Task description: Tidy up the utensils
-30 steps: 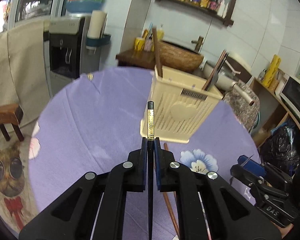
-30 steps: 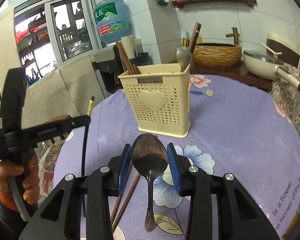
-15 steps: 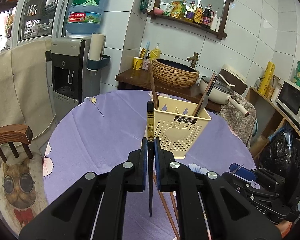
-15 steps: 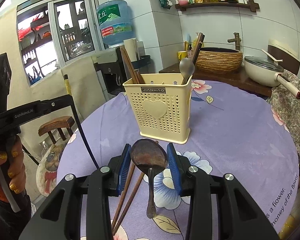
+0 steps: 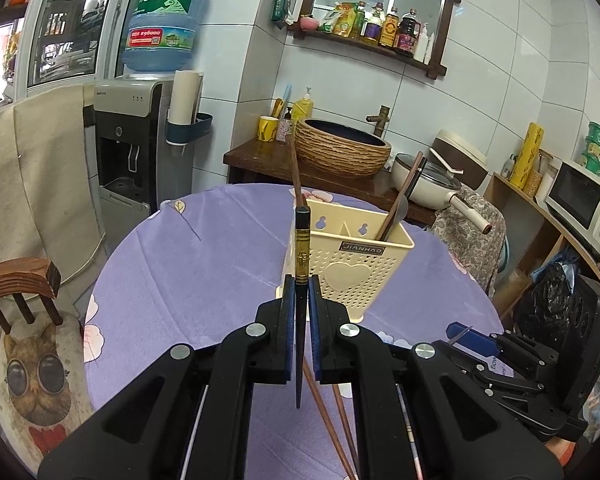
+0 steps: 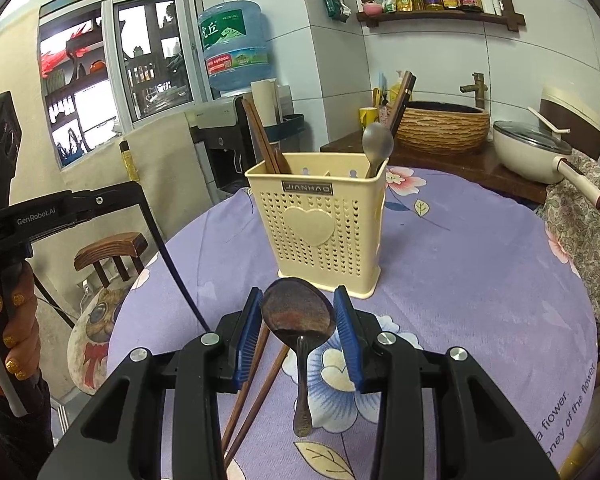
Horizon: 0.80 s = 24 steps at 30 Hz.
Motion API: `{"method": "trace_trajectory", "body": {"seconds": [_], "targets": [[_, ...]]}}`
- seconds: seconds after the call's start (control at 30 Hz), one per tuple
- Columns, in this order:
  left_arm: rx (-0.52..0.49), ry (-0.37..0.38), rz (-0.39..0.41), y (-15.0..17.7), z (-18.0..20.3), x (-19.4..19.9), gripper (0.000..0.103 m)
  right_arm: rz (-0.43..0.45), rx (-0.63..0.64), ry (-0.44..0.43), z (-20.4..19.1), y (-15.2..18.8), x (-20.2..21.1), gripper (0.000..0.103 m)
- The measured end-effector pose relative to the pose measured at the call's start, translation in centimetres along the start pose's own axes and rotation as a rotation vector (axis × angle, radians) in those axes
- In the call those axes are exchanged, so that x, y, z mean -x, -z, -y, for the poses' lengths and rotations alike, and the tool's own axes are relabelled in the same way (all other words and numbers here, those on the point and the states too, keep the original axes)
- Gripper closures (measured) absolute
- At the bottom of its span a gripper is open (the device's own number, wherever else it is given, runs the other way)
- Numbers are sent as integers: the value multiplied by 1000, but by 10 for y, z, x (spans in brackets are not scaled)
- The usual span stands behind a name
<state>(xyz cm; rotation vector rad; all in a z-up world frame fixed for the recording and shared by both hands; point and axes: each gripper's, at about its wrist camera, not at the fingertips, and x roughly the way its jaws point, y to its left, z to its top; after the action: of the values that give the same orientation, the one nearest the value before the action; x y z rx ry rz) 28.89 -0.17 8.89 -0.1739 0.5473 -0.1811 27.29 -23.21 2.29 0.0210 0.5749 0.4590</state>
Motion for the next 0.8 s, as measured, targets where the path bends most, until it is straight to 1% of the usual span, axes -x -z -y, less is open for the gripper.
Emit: {"method": "trace_trajectory", "body": {"seconds": [0.1, 0.2, 0.33, 0.43, 0.57, 0.7, 0.8], "targets": [[-6, 16, 1, -12, 3, 0, 96, 20, 15, -6, 0, -14, 1, 67], [-18, 31, 11, -31, 8, 4, 96, 62, 33, -1, -1, -31, 5, 67], [-15, 69, 17, -68, 13, 8, 96, 109, 43, -5, -1, -66, 10, 67], [-28, 57, 50, -97, 21, 15, 96, 144, 57, 8, -2, -96, 12, 67], [-5, 82, 82, -141, 30, 23, 96, 201, 58, 10, -5, -136, 18, 67], [17, 58, 141, -181, 38, 25, 96, 281, 83, 60, -10, -169, 18, 67], [36, 40, 158, -193, 39, 15, 96, 308, 64, 86, -3, -177, 8, 67]]}}
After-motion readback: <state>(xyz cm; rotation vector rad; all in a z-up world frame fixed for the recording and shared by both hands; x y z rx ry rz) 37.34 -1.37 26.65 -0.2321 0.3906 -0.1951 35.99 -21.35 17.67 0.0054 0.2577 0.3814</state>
